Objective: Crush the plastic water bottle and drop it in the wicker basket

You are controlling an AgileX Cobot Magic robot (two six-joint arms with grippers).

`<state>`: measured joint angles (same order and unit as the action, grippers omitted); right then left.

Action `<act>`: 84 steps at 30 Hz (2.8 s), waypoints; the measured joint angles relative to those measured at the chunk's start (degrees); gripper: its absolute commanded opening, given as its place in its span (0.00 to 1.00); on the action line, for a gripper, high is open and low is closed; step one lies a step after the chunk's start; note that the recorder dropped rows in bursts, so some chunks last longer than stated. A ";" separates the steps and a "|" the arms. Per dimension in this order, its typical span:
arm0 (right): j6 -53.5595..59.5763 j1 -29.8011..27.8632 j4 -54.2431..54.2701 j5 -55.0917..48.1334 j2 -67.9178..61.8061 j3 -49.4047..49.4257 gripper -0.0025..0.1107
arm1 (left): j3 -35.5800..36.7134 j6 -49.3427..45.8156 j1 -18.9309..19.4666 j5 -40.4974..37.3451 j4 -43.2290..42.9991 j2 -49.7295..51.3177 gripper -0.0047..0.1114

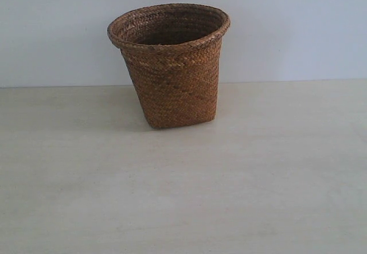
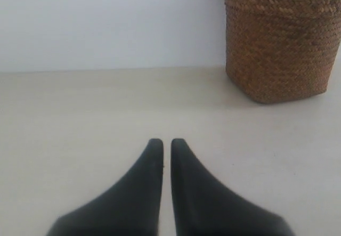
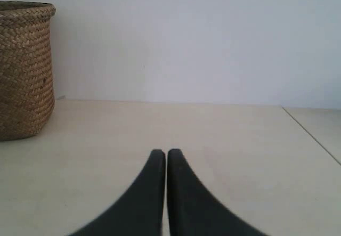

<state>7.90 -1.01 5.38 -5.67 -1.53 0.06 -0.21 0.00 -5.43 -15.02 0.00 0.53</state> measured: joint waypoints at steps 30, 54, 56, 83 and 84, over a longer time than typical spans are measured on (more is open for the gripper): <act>0.00 0.00 0.00 0.00 0.00 0.00 0.02 | 0.00 0.00 0.05 -1.71 0.41 -0.37 0.08; -7.90 0.00 -1.05 -4.85 1.07 0.00 0.02 | 0.00 0.00 0.05 -1.71 0.41 -0.37 0.08; -8.20 0.00 -1.05 -7.28 1.12 0.00 0.02 | 0.00 0.00 0.05 -1.71 0.41 -0.37 0.08; -7.90 0.00 -2.99 -13.48 1.20 0.00 0.02 | 0.00 0.00 0.05 -1.83 0.41 -0.37 0.08; -7.90 0.00 -2.99 -13.48 1.20 0.00 0.02 | 0.00 0.00 0.05 -1.83 0.41 -0.37 0.08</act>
<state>0.00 -1.01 2.39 -19.15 -0.32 0.06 -0.21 0.00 -5.38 -16.85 0.41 0.16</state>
